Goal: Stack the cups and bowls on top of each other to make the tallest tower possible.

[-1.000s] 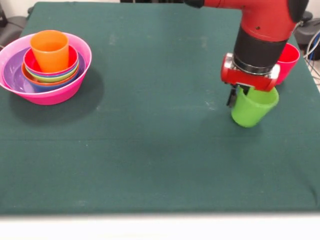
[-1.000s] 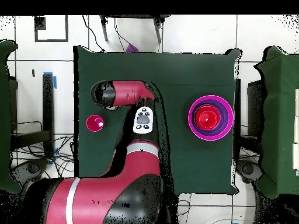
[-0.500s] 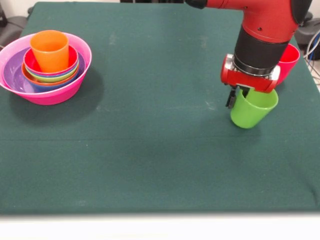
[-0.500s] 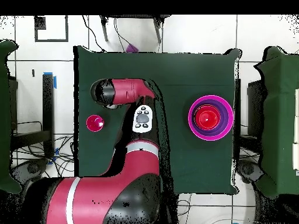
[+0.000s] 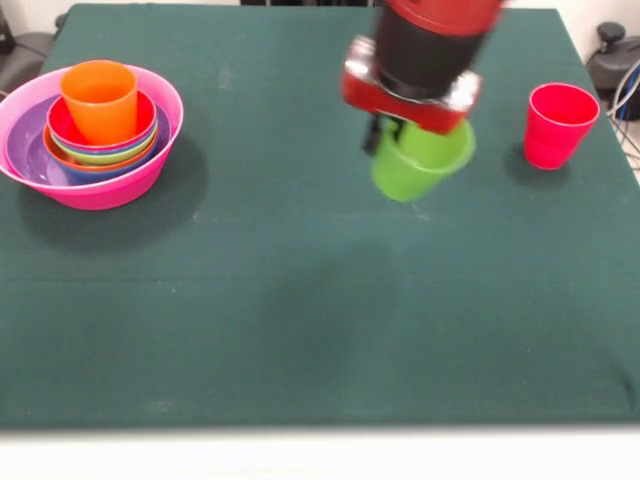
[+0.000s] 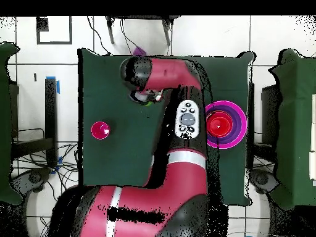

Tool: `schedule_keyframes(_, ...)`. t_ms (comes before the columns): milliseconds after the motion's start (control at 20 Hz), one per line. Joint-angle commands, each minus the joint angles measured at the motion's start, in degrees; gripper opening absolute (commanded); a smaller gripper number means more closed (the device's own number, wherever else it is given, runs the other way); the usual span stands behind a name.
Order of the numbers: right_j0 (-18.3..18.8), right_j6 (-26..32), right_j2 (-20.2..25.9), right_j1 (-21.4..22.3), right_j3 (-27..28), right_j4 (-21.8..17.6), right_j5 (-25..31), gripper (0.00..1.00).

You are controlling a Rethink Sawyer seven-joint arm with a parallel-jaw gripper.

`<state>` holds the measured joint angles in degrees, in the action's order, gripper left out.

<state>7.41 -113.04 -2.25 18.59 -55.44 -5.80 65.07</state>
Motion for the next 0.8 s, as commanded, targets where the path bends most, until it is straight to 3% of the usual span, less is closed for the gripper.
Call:
schedule_keyframes(50, 6.13, 31.22, 8.21, 1.77, 11.29, -6.92, 12.32, 0.00)
schedule_keyframes(350, 9.59, 36.87, 10.17, 0.04, 15.99, -7.37, 15.38, 0.00)
schedule_keyframes(800, 12.50, 44.35, 10.51, -1.46, 24.03, -7.14, 26.04, 0.00)
